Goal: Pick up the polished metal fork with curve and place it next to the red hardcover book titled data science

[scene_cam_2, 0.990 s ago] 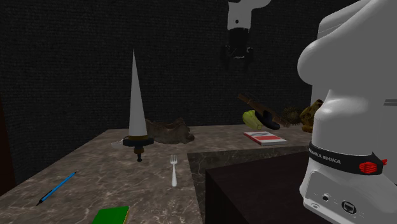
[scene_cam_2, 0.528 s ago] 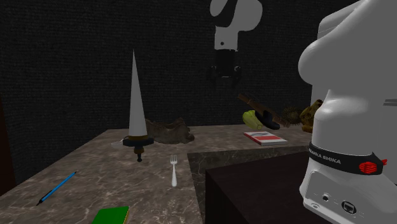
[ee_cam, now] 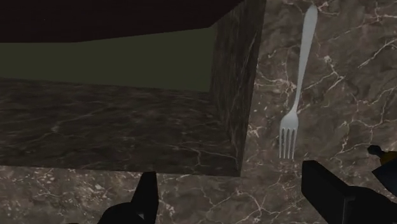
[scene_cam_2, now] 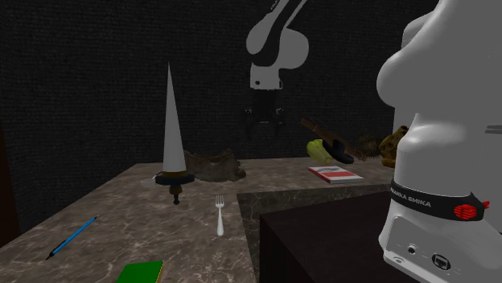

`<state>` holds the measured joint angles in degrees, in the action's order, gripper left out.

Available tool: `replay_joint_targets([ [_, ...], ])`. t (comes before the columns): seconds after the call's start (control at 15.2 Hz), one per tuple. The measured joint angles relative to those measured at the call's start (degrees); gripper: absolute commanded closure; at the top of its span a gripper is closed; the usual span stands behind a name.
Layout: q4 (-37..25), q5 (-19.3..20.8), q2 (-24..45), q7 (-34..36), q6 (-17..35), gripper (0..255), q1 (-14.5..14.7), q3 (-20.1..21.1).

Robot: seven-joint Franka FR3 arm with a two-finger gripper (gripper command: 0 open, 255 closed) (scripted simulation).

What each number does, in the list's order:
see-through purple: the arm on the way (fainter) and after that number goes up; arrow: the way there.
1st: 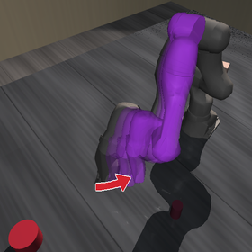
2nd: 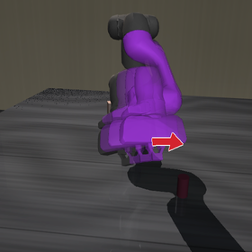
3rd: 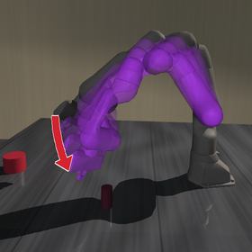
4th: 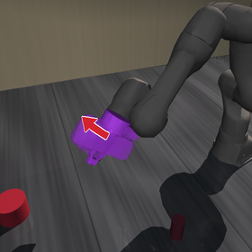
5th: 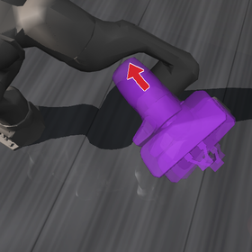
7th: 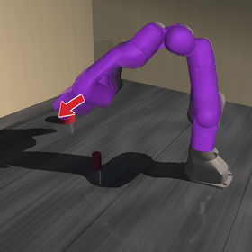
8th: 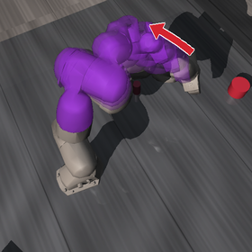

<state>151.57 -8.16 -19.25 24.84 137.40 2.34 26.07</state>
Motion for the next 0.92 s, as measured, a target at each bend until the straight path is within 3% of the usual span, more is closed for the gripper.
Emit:
replay_joint_targets([
  [0.26,-1.6,4.9,10.1,8.1,7.9,0,-2.1,4.4],
  [0.53,-5.2,15.7,21.3,20.2,13.8,0,-3.4,6.8],
  [0.66,-8.2,22.3,27.1,27.0,15.3,0,-2.3,5.8],
  [0.92,-14.9,33.7,38.3,39.3,17.7,0,3.9,0.7],
])
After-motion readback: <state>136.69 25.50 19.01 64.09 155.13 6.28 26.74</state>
